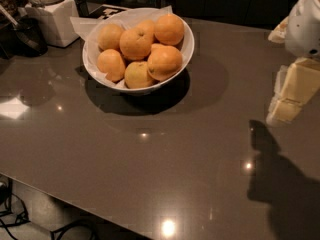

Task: Pick orange from white bowl

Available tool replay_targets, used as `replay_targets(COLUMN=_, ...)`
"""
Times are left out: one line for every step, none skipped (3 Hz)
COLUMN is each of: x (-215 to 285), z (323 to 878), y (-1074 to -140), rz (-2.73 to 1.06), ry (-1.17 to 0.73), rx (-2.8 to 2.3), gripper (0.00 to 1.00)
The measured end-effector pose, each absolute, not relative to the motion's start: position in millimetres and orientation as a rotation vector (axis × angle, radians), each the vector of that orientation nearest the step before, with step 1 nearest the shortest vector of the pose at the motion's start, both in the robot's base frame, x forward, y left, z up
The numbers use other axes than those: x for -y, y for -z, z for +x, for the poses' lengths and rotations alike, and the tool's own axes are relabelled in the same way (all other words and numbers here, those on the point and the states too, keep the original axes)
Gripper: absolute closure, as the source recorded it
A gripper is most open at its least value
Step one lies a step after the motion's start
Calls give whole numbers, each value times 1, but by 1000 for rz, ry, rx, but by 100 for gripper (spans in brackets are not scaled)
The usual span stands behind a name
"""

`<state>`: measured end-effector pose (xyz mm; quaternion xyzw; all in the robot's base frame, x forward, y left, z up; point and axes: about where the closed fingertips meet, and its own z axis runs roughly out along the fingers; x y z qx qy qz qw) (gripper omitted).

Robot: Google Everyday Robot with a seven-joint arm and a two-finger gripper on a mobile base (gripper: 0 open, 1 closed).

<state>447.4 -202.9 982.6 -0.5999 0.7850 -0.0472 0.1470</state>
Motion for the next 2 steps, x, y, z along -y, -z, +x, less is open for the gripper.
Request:
replay_targets(x=183, z=460, y=-990, rz=-1732, ry=189, rx=-2280, gripper=0)
replay_targets(x=181, z=463, y=-992, rz=-1724, ry=196, rx=-2269, gripper=0)
